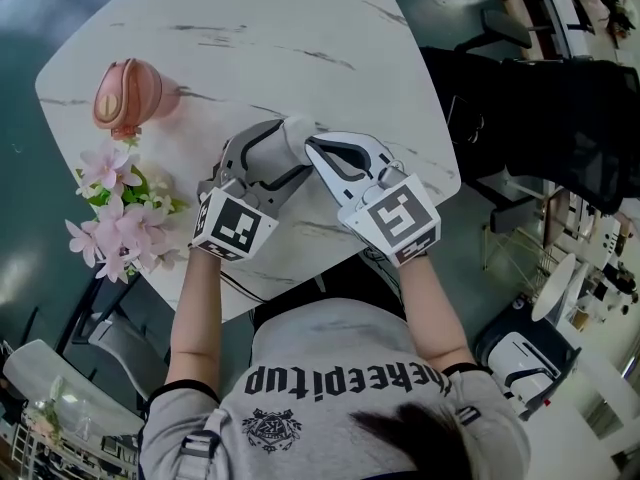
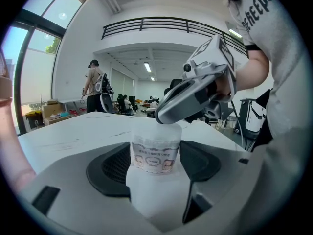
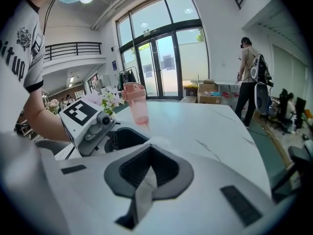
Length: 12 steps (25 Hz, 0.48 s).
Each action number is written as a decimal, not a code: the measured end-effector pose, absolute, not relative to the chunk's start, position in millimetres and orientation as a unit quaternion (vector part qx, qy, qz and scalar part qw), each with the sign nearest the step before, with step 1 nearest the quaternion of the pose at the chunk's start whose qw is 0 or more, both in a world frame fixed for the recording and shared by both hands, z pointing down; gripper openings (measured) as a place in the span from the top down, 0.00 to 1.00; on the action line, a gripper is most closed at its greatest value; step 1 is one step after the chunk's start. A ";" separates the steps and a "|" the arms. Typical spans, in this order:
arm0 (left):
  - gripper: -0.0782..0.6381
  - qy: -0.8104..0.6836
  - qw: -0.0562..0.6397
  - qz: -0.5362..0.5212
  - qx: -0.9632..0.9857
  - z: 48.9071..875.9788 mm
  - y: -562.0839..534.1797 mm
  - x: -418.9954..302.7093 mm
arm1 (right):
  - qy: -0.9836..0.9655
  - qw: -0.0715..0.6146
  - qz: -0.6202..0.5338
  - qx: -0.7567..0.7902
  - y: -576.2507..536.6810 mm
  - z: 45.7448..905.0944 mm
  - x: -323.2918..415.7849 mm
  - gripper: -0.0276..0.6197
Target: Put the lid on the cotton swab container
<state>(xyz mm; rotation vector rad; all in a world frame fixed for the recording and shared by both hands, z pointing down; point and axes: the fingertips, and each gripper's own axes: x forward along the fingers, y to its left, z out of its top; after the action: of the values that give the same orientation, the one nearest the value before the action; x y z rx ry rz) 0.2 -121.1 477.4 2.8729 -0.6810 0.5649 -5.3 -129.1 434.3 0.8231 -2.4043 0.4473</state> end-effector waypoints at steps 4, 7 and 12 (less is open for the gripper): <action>0.45 -0.240 0.073 0.179 0.951 470.4 -118.7 -7.7 | -0.897 0.275 0.156 0.310 -128.9 433.0 -4.5 0.94; 0.52 -0.248 0.070 0.176 0.950 466.5 -113.2 -11.6 | -0.897 0.262 0.159 0.318 -129.6 432.9 -4.5 0.94; 0.68 -0.272 0.092 0.150 0.946 455.3 -105.4 -15.9 | -0.899 0.258 0.147 0.322 -127.0 431.8 -6.6 0.94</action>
<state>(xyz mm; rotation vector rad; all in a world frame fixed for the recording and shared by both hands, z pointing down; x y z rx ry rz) -15.9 -105.4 455.3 2.8108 -0.8077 0.4452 -6.6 -127.0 431.8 0.8722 -2.4378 0.3988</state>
